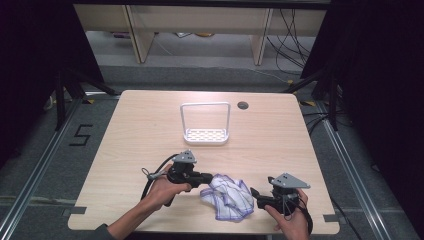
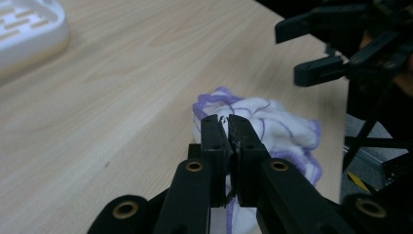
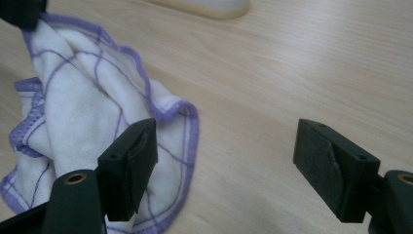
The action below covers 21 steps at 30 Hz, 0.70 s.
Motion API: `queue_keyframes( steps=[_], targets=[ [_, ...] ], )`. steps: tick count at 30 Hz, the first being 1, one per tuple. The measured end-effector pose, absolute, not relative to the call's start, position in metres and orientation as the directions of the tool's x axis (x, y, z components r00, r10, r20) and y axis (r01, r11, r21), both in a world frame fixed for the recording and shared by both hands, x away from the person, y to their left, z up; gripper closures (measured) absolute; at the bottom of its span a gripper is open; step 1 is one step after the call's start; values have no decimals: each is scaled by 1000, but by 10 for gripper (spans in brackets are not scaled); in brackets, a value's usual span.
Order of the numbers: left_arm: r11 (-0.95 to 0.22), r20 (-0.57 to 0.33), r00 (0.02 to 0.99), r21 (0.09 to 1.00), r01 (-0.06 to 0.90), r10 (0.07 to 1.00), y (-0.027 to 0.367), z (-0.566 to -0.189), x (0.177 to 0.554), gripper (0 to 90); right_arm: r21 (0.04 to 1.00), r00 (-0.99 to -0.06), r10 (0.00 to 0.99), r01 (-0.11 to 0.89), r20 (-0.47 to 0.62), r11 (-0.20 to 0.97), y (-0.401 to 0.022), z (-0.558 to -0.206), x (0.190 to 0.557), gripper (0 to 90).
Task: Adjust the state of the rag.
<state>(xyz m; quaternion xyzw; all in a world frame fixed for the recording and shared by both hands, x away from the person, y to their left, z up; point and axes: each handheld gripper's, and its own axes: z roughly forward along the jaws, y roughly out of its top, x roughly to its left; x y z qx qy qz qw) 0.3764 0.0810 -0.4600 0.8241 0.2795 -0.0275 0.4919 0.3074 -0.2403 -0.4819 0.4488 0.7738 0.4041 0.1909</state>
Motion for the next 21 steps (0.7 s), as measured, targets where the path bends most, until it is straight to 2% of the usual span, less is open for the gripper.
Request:
queue_keyframes(
  steps=[5,7,8,9,10,11,14,18,21],
  targets=[
    [-356,-287,873,828,433,393,94,-430,378,855,801,-529,847,529,51,282,-240,-481,308,254],
    [-396,-262,885,819,415,384,103,-425,384,854,796,-532,844,538,67,276,-239,-480,307,258],
    [-404,-269,881,810,425,388,107,-427,387,854,805,-533,845,521,47,284,-239,-480,308,260],
    [-454,-228,880,786,419,418,114,-433,394,854,801,-533,844,533,66,273,-238,-480,308,263],
    [-466,-225,860,763,448,459,126,-446,403,855,807,-536,843,520,51,282,-237,-480,308,266],
    [-466,-225,860,763,448,459,126,-446,403,855,807,-536,843,520,51,282,-237,-480,308,266],
    [-441,-272,816,732,519,509,148,-471,415,854,806,-547,836,516,49,291,-236,-480,308,266],
    [-445,-282,813,722,530,510,156,-486,418,854,786,-547,832,554,95,274,-228,-479,310,272],
    [-453,-278,816,720,526,507,156,-489,420,853,792,-571,818,529,69,303,-225,-478,313,277]
  ],
)
